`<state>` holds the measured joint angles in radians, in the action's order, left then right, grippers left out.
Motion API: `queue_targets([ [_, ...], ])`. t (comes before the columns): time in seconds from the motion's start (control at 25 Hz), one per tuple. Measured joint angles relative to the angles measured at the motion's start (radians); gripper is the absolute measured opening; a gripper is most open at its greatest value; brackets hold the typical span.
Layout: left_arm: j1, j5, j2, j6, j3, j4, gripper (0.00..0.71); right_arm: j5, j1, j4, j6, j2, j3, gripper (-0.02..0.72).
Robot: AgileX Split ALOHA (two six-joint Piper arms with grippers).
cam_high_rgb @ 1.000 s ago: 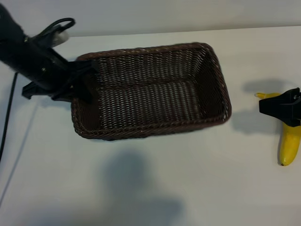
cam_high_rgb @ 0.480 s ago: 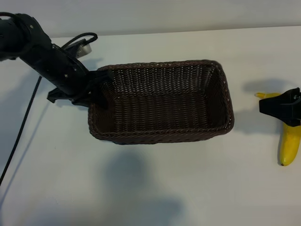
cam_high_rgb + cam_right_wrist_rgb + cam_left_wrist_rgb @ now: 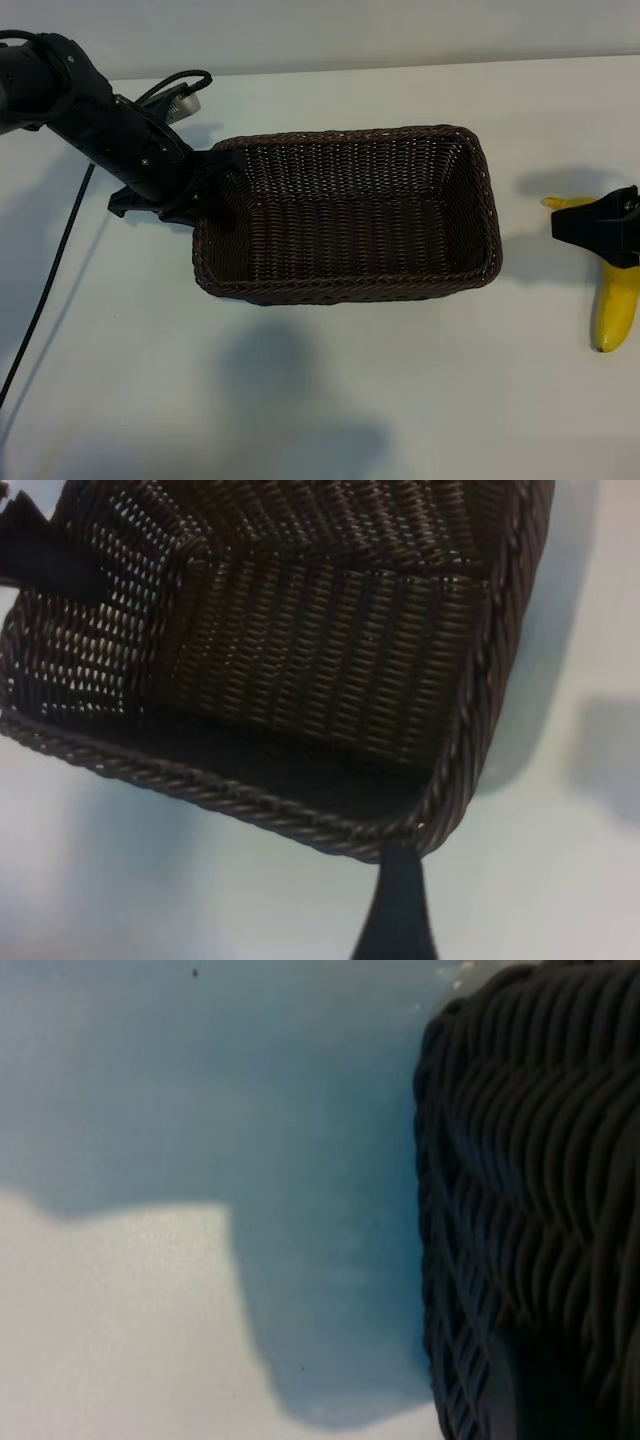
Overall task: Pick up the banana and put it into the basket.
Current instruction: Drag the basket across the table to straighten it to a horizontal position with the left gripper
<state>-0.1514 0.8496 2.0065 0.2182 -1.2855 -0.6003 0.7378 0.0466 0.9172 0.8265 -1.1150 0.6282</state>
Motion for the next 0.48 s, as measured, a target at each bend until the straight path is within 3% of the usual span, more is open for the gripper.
queue_targets([
  [0.16, 0.0, 0.0, 0.001, 0.005, 0.0, -0.004, 0.208, 0.0, 0.0, 0.0, 0.0, 0.0, 0.0, 0.593],
  [0.36, 0.0, 0.001, 0.005, 0.008, 0.0, -0.018, 0.439, 0.0, 0.0, 0.0, 0.0, 0.0, 0.0, 0.593],
  [0.48, 0.0, 0.018, 0.005, 0.015, 0.0, -0.02, 0.525, 0.0, 0.0, 0.0, 0.0, 0.0, 0.0, 0.593],
])
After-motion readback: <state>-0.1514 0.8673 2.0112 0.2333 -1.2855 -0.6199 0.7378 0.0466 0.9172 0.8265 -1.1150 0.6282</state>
